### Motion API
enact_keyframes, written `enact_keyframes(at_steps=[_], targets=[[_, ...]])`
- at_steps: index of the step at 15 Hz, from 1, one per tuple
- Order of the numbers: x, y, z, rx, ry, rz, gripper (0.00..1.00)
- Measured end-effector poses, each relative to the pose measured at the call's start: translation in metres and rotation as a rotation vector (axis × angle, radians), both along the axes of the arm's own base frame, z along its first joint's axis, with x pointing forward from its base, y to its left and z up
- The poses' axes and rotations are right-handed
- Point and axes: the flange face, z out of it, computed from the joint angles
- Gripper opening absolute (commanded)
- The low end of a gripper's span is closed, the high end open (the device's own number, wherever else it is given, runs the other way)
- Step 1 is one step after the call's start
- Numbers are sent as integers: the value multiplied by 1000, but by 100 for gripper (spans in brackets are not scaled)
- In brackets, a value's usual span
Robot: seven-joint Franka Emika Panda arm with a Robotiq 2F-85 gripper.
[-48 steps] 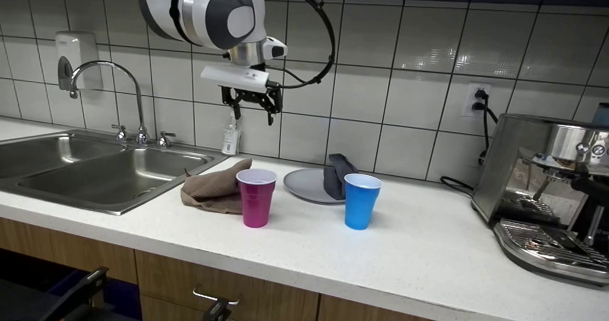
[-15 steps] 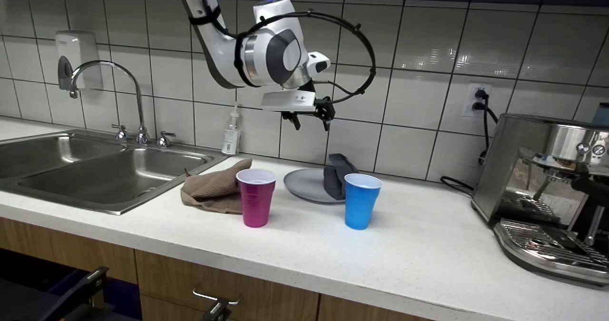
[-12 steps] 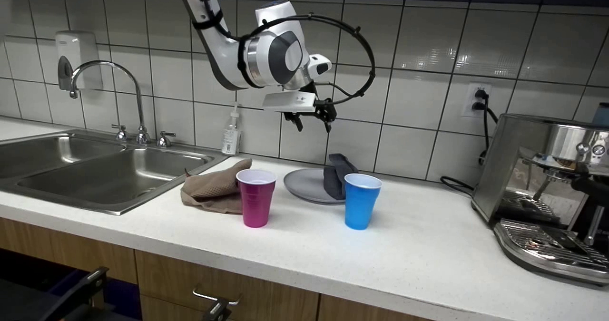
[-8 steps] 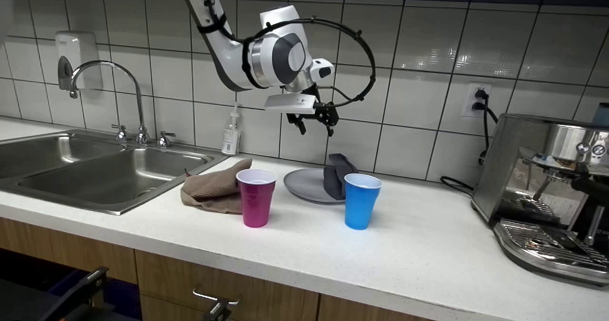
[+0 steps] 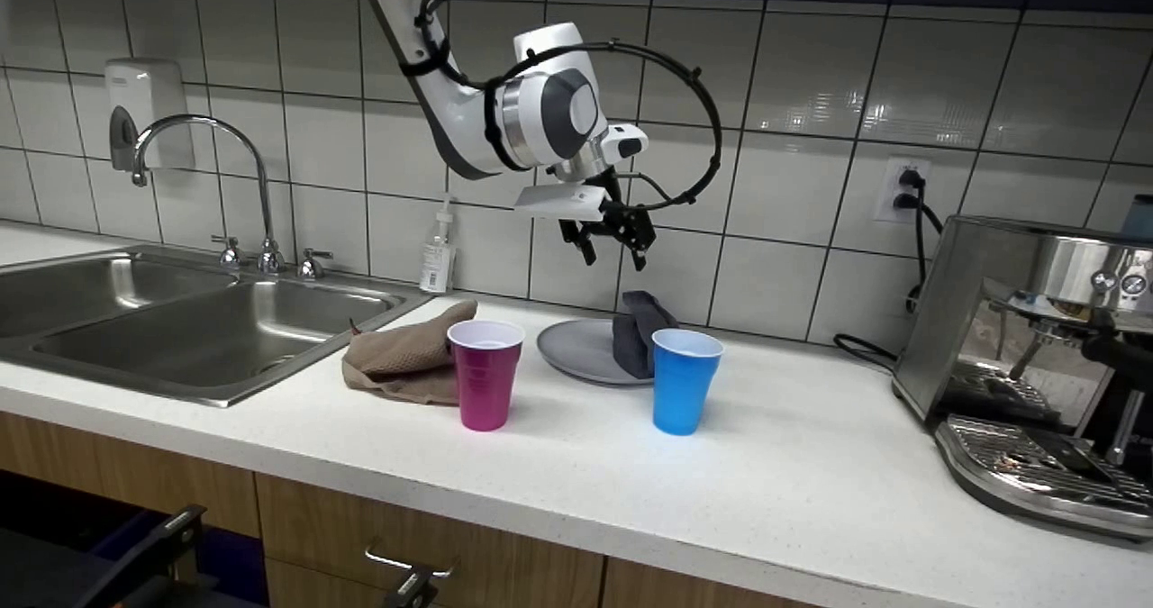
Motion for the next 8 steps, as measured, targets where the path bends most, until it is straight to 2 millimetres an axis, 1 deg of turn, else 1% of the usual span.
enact_keyframes(at_steps=[8], targets=[[20, -23, -12, 7, 27, -31, 100]])
